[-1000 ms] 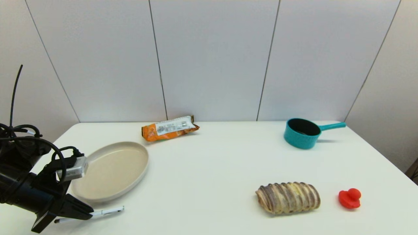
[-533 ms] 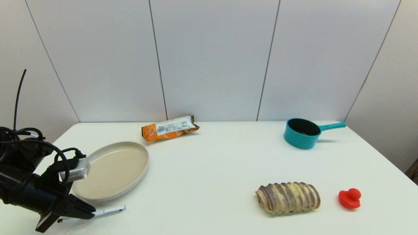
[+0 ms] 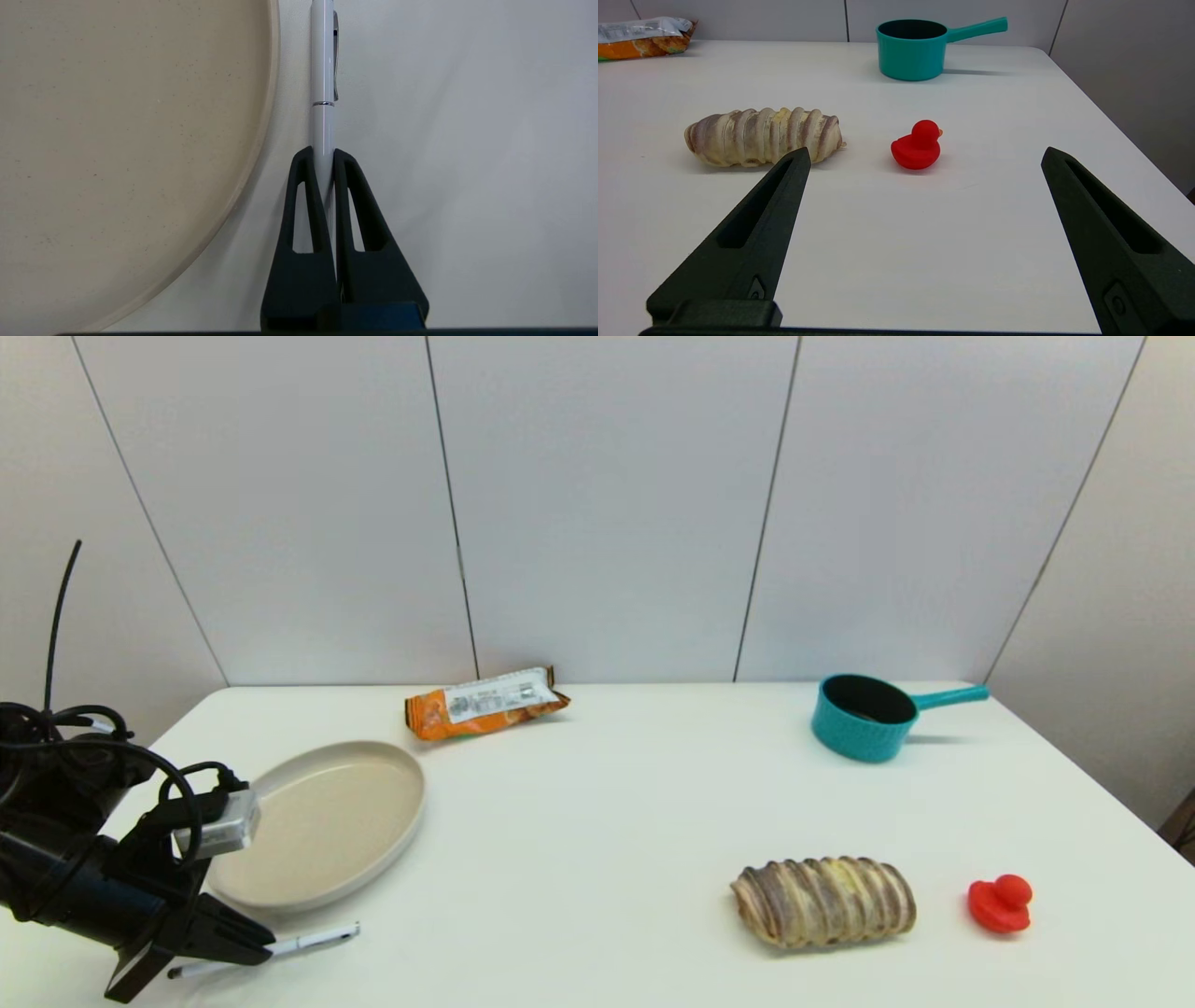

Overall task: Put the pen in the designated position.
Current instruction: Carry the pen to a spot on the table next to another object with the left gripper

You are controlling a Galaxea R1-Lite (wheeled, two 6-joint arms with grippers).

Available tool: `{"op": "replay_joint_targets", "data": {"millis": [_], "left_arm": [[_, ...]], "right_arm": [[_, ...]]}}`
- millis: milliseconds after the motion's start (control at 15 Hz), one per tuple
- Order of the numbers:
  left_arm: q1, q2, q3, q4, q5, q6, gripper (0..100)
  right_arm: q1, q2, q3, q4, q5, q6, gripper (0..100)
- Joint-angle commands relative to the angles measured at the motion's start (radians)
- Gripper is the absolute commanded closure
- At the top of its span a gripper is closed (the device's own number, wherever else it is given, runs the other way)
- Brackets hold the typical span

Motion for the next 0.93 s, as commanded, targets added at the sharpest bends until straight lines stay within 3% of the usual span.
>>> {"op": "replay_joint_targets", "data": {"millis": [67,933], "left_arm": [[0.000,-0.002,0.001,0.004,-0.004,0.007,100],[0.000,-0.020,-0.001,0.006,-0.005,0.009,100]], "right_arm": [[-0.001,0.000,-0.001,-0.001,0.001,0.000,0],[0.000,0.000,0.001,-0.001,0.001,0.000,0]]}}
